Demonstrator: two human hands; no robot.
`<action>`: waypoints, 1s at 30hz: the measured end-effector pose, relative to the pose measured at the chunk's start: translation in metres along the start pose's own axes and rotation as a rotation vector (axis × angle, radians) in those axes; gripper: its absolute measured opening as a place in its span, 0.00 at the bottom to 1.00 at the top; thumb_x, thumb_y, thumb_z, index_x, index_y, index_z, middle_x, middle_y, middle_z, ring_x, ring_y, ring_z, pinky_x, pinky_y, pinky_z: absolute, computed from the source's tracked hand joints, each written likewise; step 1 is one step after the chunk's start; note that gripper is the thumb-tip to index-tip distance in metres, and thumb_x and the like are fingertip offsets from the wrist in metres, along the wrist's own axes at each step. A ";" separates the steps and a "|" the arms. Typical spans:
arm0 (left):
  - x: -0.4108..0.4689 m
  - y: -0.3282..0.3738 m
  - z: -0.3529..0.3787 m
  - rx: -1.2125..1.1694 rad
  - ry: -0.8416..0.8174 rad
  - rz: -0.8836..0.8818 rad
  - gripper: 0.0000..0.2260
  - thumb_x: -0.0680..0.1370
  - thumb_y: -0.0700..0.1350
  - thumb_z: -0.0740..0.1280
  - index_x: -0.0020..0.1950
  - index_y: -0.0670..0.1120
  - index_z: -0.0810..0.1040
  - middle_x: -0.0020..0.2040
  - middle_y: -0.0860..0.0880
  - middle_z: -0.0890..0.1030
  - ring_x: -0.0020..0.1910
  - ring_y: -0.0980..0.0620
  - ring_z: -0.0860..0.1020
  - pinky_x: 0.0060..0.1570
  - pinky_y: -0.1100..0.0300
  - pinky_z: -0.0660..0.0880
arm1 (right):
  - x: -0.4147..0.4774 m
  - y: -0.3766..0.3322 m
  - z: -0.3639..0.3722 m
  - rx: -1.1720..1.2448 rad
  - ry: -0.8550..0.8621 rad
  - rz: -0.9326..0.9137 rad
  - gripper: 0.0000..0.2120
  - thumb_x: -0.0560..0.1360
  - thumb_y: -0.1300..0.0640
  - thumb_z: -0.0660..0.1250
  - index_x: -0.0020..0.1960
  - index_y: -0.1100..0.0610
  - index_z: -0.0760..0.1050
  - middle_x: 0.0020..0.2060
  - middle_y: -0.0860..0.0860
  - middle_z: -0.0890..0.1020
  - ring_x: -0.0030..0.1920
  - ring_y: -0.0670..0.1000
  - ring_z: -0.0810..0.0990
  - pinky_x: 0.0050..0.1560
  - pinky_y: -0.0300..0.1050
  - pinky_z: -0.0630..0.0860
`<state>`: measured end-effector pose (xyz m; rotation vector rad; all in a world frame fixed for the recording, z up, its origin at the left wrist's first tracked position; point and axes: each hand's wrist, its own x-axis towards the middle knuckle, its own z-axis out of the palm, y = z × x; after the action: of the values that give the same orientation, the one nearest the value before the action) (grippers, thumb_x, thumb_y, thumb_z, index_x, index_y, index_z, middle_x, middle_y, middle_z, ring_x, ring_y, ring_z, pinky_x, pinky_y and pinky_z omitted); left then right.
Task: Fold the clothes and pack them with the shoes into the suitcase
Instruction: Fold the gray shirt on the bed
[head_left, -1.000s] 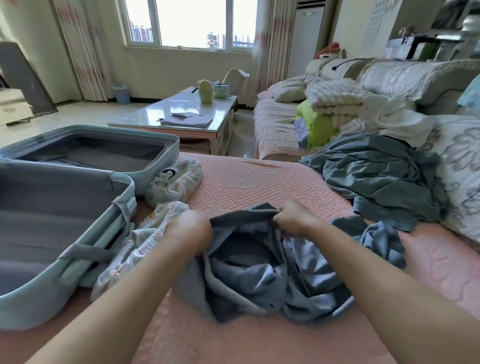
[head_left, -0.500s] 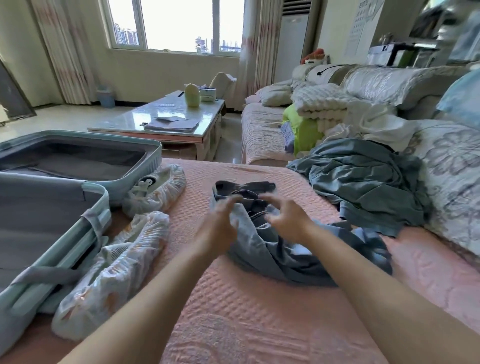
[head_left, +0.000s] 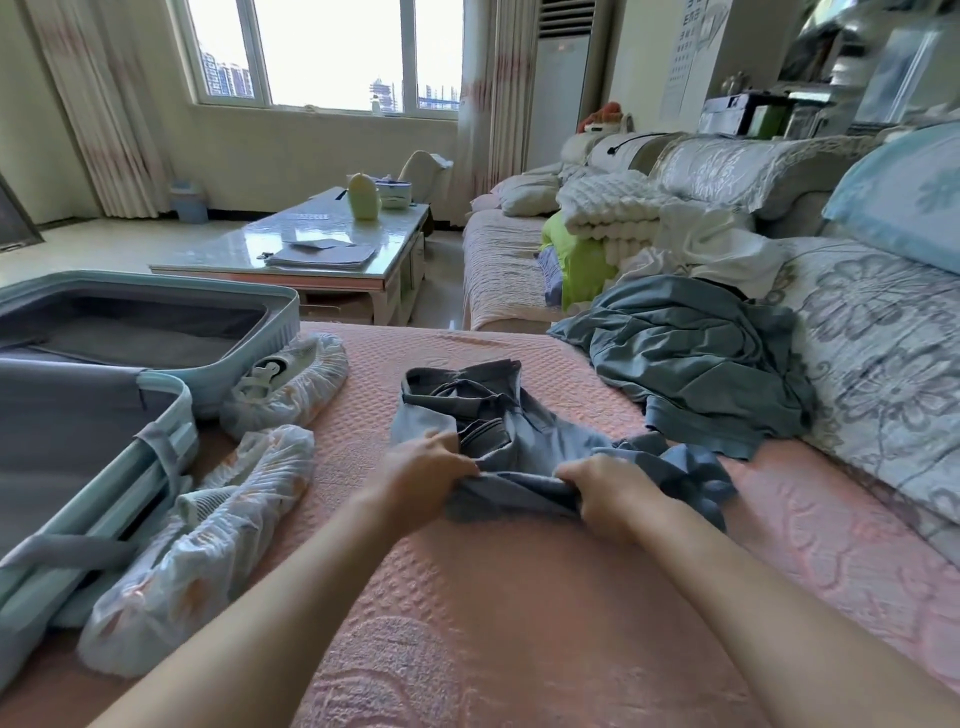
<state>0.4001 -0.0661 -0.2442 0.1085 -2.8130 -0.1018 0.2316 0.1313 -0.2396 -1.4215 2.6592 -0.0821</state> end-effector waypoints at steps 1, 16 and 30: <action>-0.004 -0.009 -0.005 -0.028 0.096 0.013 0.12 0.79 0.40 0.67 0.59 0.54 0.83 0.45 0.52 0.76 0.44 0.54 0.72 0.42 0.55 0.79 | 0.003 0.000 -0.006 0.057 0.056 0.007 0.11 0.73 0.62 0.61 0.49 0.48 0.74 0.53 0.53 0.81 0.55 0.59 0.79 0.49 0.48 0.75; -0.045 -0.030 -0.026 0.130 -0.007 -0.472 0.20 0.73 0.37 0.65 0.57 0.58 0.81 0.56 0.52 0.78 0.57 0.47 0.75 0.53 0.55 0.73 | -0.005 -0.019 -0.019 0.181 0.138 -0.077 0.19 0.76 0.58 0.66 0.66 0.47 0.74 0.65 0.49 0.74 0.68 0.55 0.71 0.68 0.52 0.69; -0.041 0.062 0.020 -0.255 -0.143 -0.043 0.10 0.75 0.43 0.65 0.52 0.51 0.81 0.49 0.51 0.80 0.50 0.48 0.78 0.51 0.54 0.76 | -0.034 0.007 0.003 0.176 -0.185 -0.024 0.42 0.66 0.59 0.72 0.77 0.40 0.63 0.73 0.49 0.71 0.69 0.51 0.71 0.69 0.41 0.69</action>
<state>0.4283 -0.0003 -0.2705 0.1060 -2.9103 -0.4945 0.2452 0.1638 -0.2409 -1.3363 2.4219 -0.1735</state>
